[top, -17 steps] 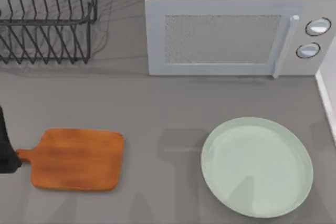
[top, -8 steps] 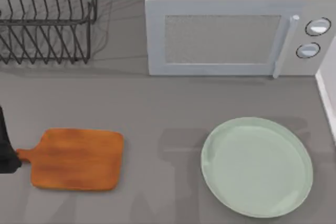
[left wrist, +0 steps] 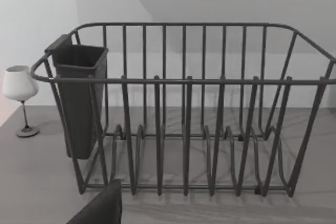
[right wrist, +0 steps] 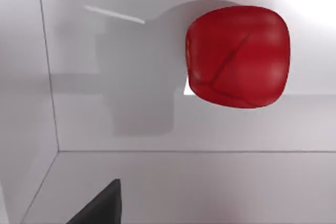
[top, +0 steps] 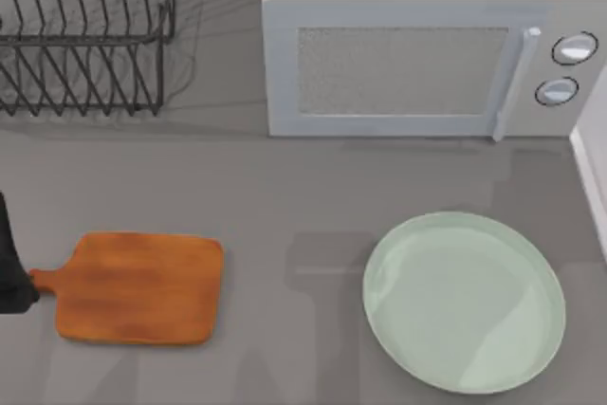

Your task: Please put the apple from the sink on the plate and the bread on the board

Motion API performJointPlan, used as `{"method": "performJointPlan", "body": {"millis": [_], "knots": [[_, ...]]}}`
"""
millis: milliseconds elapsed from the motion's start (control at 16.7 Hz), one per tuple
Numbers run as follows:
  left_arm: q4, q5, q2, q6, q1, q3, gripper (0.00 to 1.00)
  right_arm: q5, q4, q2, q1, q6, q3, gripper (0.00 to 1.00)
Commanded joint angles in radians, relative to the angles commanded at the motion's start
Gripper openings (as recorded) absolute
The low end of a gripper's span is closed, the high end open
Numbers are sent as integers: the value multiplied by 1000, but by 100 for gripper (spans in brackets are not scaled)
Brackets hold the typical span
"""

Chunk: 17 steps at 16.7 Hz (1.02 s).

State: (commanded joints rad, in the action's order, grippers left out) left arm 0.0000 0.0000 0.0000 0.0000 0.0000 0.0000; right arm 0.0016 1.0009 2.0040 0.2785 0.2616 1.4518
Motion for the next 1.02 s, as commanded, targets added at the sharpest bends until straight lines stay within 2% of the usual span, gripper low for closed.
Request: {"method": "performJointPlan", "body": {"millis": [540, 1020], "knots": [[0, 0, 0, 0, 0, 0, 100, 0, -27, 52, -1, 2, -1, 100], [0, 0, 0, 0, 0, 0, 100, 3, -434, 294, 2, -1, -141, 100]]}}
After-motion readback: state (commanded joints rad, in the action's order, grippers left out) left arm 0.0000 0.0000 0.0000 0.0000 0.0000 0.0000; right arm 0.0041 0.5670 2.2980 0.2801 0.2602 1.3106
